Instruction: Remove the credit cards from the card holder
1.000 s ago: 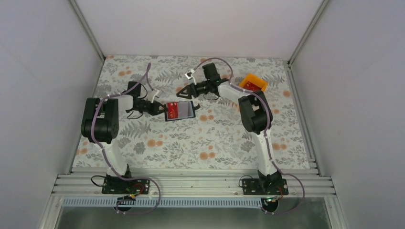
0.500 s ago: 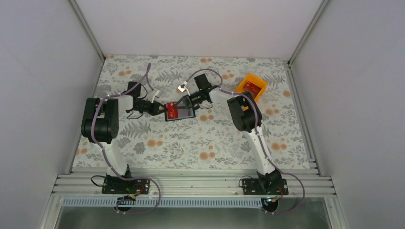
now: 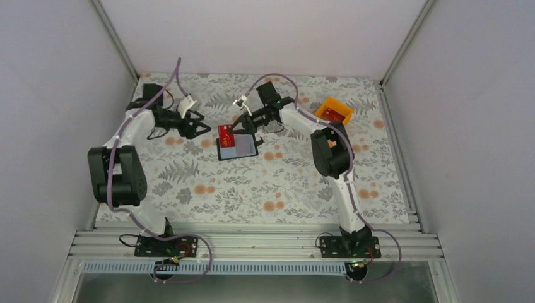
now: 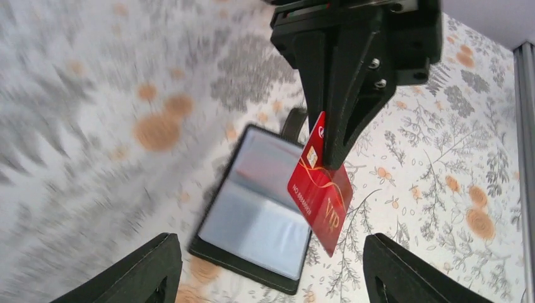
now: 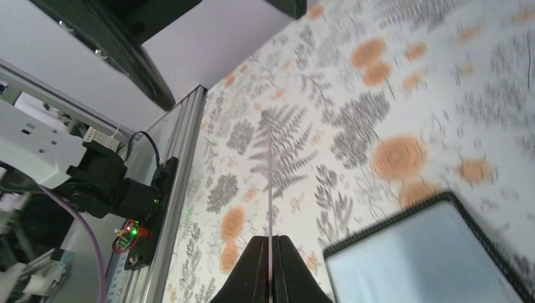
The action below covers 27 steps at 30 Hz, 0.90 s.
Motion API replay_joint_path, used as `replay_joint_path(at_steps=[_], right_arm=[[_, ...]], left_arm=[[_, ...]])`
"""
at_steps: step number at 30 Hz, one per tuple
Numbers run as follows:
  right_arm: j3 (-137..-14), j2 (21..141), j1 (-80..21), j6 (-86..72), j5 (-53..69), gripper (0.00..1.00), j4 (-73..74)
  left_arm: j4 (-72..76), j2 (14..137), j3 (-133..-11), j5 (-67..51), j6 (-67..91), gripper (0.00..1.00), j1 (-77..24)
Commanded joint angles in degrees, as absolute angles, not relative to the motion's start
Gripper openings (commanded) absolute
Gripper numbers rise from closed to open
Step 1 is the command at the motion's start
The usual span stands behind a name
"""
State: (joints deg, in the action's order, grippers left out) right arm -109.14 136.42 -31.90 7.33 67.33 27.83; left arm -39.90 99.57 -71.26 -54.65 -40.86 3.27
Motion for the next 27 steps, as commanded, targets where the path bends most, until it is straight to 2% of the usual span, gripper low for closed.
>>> replay_joint_path(at_steps=[1, 8, 12, 14, 16, 17, 20, 27], right_arm=[[-112.7, 128.0, -33.7, 19.8, 64.6, 0.04, 38.0], [-114.3, 122.7, -36.8, 26.0, 56.7, 0.04, 46.1], [-115.1, 120.9, -38.7, 28.9, 53.9, 0.04, 50.2], [-115.6, 120.1, -39.6, 29.8, 51.5, 0.04, 52.0], [-115.7, 119.4, -40.0, 30.3, 50.3, 0.04, 52.7], [-115.8, 119.0, -40.0, 30.5, 50.4, 0.04, 52.8], [-115.7, 117.9, -40.0, 30.8, 50.3, 0.04, 52.5], [-115.5, 116.0, -40.0, 30.9, 49.1, 0.04, 51.4]], left_arm=[[-57.3, 93.5, -77.4, -59.0, -60.8, 0.73, 4.0], [-67.8, 92.6, -82.5, -59.2, -69.0, 0.74, 0.6], [-68.9, 92.0, -84.5, -58.2, -67.7, 0.73, -1.7], [-70.3, 92.1, -85.3, -57.6, -68.2, 0.66, -2.6], [-71.3, 92.0, -84.9, -56.9, -69.1, 0.5, -3.6], [-71.5, 91.8, -84.6, -56.5, -69.2, 0.41, -4.0], [-72.1, 91.7, -84.2, -56.1, -69.3, 0.04, -4.5], [-73.4, 91.7, -85.4, -56.6, -67.9, 0.03, -4.5]])
